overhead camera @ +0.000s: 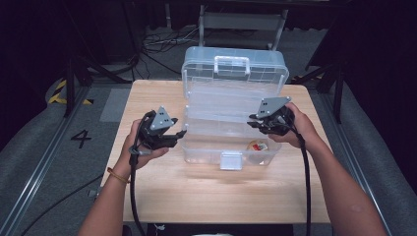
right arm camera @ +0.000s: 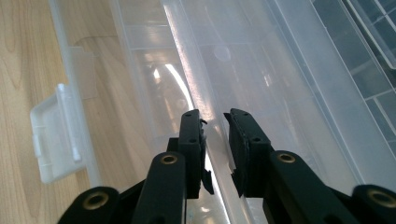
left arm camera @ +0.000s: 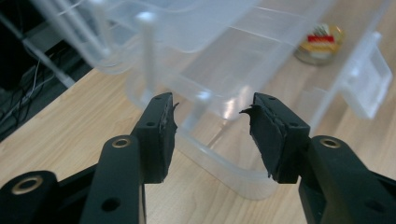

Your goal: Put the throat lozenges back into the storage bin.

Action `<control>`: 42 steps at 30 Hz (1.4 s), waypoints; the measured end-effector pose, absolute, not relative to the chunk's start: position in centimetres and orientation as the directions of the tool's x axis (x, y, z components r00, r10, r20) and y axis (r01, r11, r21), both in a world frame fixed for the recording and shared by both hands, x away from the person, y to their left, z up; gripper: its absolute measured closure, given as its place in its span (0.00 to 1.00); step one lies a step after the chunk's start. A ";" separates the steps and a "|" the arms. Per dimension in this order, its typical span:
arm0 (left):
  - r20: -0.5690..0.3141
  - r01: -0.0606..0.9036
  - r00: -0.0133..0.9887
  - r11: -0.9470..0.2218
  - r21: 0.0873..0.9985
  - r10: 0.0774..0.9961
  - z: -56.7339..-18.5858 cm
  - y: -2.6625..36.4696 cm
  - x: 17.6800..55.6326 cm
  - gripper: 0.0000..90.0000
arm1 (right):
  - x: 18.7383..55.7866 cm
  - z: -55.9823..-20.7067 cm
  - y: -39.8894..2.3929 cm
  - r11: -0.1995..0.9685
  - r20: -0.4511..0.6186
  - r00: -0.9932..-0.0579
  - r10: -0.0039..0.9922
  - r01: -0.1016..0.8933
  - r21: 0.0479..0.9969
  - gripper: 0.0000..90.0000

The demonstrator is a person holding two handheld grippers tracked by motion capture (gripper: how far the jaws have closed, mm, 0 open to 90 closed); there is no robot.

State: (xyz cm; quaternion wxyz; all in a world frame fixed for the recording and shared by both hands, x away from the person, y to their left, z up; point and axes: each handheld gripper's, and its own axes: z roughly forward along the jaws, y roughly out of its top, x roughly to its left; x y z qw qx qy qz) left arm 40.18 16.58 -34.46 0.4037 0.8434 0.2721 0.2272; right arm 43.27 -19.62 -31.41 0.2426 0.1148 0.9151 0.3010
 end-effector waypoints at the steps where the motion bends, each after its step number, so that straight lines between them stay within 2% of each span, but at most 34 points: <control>1: 0.164 0.276 0.749 -0.526 0.805 0.642 -34.5 16.6 40.2 0.56 | 43.3 -31.4 -19.6 0.792 -0.375 -0.855 0.358 0.065 0.607 0.84; 4: 0.146 0.280 0.739 -0.496 0.822 0.658 -34.0 17.2 41.2 0.57 | 43.3 -31.4 -19.7 0.791 -0.375 -0.856 0.357 0.063 0.609 0.84; 9: 0.180 0.280 0.698 -0.496 0.822 0.693 -33.7 17.6 42.8 0.59 | 43.3 -31.5 -19.7 0.789 -0.374 -0.854 0.361 0.065 0.612 0.83; 13: 0.145 0.272 0.690 -0.439 0.856 0.709 -33.3 18.0 44.5 0.73 | 43.2 -31.6 -19.5 0.787 -0.380 -0.849 0.366 0.064 0.614 0.82; 17: 0.174 0.279 0.669 -0.461 0.842 0.723 -32.6 17.8 46.0 0.86 | 43.2 -31.6 -19.6 0.783 -0.379 -0.849 0.368 0.063 0.619 0.82; 21: 0.148 0.273 0.673 -0.430 0.860 0.724 -32.0 17.6 47.4 1.00 | 43.1 -31.7 -19.6 0.782 -0.383 -0.845 0.373 0.064 0.620 0.82; 34: 0.076 0.251 0.719 -0.360 0.899 0.691 -31.0 15.7 49.9 1.00 | 42.9 -31.8 -19.7 0.778 -0.390 -0.839 0.378 0.060 0.625 0.81; 42: 0.039 0.255 0.708 -0.307 0.917 0.705 -30.9 15.8 50.8 1.00 | 42.6 -32.1 -19.8 0.773 -0.388 -0.839 0.382 0.059 0.632 0.81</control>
